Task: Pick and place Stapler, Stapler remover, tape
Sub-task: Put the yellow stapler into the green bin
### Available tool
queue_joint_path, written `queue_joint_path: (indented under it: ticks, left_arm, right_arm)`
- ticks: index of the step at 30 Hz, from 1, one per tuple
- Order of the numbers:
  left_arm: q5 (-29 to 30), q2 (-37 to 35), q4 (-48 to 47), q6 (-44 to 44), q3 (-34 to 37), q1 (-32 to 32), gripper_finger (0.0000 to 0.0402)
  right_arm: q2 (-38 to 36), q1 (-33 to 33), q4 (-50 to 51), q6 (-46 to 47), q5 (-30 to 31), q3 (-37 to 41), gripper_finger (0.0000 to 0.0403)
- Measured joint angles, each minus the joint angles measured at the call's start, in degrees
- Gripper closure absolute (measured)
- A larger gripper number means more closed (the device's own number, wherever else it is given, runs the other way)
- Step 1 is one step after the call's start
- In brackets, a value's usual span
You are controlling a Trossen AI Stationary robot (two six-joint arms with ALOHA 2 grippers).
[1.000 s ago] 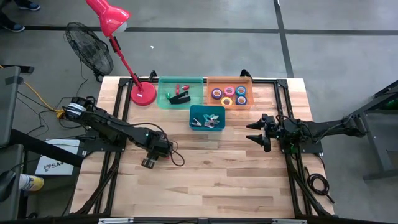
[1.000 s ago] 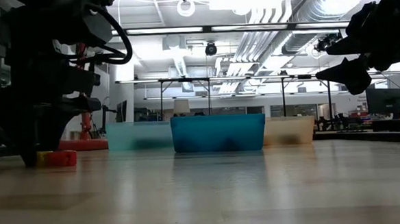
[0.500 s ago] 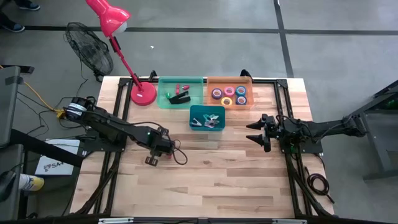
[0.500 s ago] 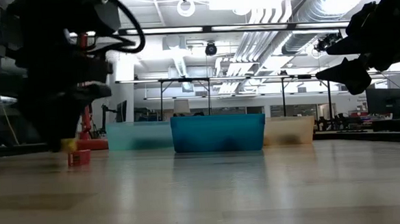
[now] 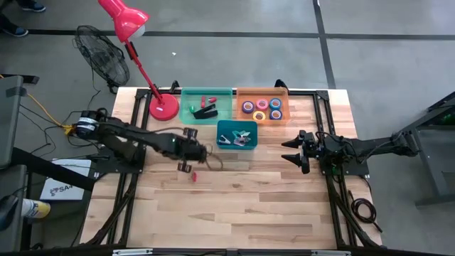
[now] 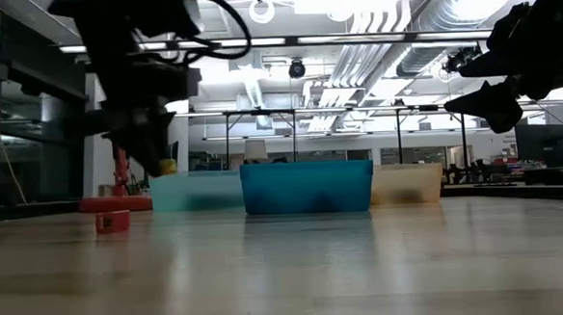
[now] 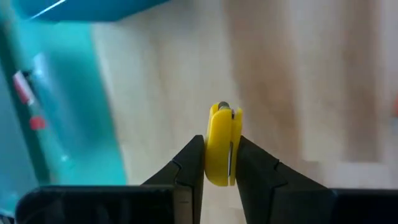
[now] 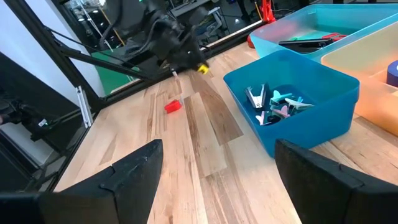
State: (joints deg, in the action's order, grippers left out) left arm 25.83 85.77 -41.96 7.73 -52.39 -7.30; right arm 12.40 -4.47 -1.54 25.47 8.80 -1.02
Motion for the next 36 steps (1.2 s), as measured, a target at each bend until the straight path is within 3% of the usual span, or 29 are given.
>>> queue_joint_path:
  ticks: [19, 27, 36]
  left_arm:
    - [-2.7, -0.1, 11.9, 3.4, -5.1, 27.9, 0.0333]
    - [-10.1, -0.1, 18.0, -6.4, -5.5, 37.7, 0.0333]
    - [-13.6, -0.1, 17.9, -22.9, -5.5, 45.6, 0.0333]
  right_arm:
    - [0.0, 0.0, 0.0, 0.0, 0.0, 0.0, 0.0104]
    - [0.0, 0.0, 0.0, 0.0, 0.0, 0.0, 0.0104]
    - [0.0, 0.0, 0.0, 0.0, 0.0, 0.0, 0.0104]
